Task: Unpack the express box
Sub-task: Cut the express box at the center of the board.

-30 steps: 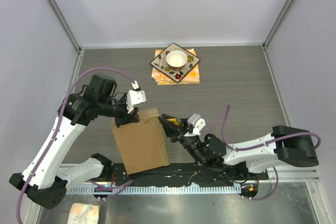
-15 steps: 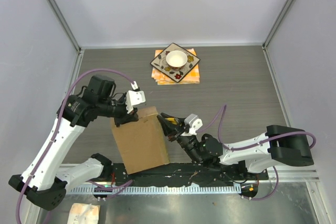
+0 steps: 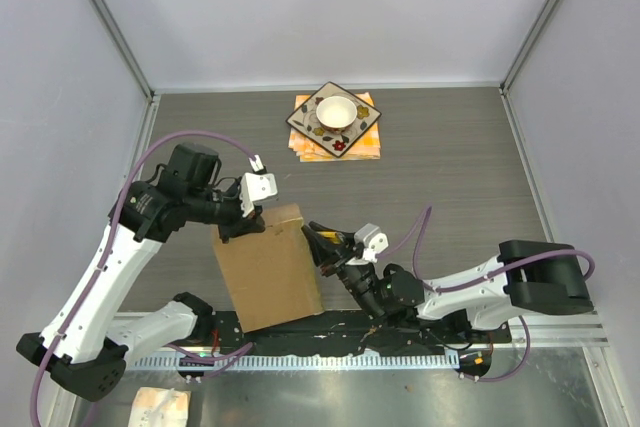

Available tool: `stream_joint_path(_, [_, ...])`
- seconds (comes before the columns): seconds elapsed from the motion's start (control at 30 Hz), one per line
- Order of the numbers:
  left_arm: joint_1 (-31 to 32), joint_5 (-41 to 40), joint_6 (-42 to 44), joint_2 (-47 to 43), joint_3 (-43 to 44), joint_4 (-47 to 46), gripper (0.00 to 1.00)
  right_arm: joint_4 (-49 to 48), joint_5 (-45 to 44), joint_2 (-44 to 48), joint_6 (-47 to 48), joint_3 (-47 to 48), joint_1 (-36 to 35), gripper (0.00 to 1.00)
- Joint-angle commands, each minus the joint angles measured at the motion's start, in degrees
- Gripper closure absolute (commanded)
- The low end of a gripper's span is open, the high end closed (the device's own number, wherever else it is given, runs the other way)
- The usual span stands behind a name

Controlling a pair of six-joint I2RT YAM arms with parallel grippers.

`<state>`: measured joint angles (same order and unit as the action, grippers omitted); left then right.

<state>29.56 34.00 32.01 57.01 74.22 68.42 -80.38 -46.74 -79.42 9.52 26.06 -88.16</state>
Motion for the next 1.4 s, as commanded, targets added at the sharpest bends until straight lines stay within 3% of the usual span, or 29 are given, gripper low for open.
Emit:
stream_joint_path(0.0, [0.50, 2.12, -1.78, 0.38, -0.39, 16.65, 1.00, 12.61, -2.21, -5.83, -7.66, -3.83, -4.82, 0.99])
stream_joint_path(0.37, [0.58, 2.12, -3.18, 0.47, 0.67, 16.31, 1.00, 17.27, -9.15, -12.78, -16.28, -3.65, -12.03, 0.99])
stream_joint_path(0.87, [0.58, 0.71, -4.59, 0.73, 1.72, 15.86, 0.99, 34.58, -15.04, -13.23, -21.30, -0.31, -21.35, 0.99])
stream_joint_path(0.9, [0.58, 1.24, -4.33, 0.90, 1.98, 16.12, 0.96, 35.81, -15.31, -12.52, -21.12, -0.49, -21.35, 0.99])
stream_joint_path(1.0, [0.58, 5.02, -1.52, 1.52, 3.48, 19.02, 0.75, 37.57, -16.19, -9.36, -18.58, -1.01, -21.35, 0.99])
stream_joint_path(1.03, [0.58, 5.89, -0.47, 2.04, 4.26, 20.68, 0.52, 38.27, -16.36, -8.22, -17.27, -1.02, -21.35, 0.99])
stream_joint_path(1.1, [0.67, 7.66, 1.29, 2.66, 5.06, 22.19, 0.29, 40.03, -16.63, -5.15, -15.50, -1.28, -21.35, 0.99])
stream_joint_path(1.13, [0.76, 7.49, 2.61, 3.27, 5.67, 23.06, 0.12, 40.39, -16.72, -3.92, -14.63, -1.37, -21.35, 0.99])
stream_joint_path(1.23, [0.94, 5.12, 4.72, 4.07, 6.55, 23.07, 0.00, 42.14, -16.89, 1.01, -11.90, -1.72, -21.35, 0.99])
stream_joint_path(1.37, [1.02, 3.18, 5.96, 5.38, 7.78, 21.76, 0.00, 43.20, -16.19, 5.76, -7.96, -1.46, -21.44, 0.99])
